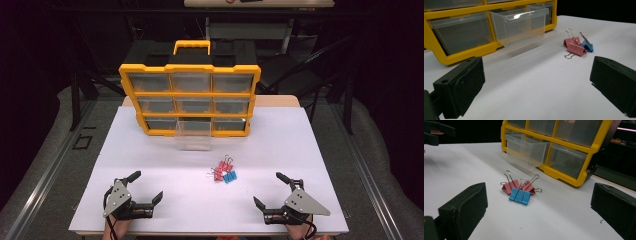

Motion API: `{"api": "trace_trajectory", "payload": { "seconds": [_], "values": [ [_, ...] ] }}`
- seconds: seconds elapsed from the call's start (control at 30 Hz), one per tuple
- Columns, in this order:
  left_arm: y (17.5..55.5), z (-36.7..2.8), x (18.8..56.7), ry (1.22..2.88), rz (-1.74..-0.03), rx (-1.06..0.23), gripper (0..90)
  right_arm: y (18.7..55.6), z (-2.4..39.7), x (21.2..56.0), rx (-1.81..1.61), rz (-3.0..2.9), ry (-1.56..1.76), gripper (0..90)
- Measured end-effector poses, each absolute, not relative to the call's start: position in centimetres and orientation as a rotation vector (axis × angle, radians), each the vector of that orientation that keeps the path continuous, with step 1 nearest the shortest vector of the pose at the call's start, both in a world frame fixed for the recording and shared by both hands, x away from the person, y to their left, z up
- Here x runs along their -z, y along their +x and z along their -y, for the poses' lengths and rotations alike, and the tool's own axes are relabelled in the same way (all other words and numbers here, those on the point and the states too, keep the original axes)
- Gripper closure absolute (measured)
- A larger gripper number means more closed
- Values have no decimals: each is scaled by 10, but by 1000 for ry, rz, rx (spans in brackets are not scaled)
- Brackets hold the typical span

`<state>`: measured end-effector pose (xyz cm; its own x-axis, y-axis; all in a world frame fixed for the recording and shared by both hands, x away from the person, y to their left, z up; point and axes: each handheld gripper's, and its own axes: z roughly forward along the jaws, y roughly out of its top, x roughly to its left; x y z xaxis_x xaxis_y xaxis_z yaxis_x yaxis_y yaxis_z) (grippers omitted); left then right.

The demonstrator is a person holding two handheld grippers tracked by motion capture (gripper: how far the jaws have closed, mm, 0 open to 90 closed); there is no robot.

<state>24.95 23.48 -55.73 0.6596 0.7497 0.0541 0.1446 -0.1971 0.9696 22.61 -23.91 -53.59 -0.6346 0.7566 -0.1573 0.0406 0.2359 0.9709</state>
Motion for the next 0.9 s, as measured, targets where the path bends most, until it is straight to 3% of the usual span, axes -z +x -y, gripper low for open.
{"api": "trace_trajectory", "payload": {
  "seconds": [0.37,0.9],
  "values": [
    [257,-224,557,1739,-704,-619,0,228,239,536,-1453,-1895,724,4],
    [277,-187,550,1898,-623,-474,0,233,236,537,-1452,-1933,718,6]
  ]
}}
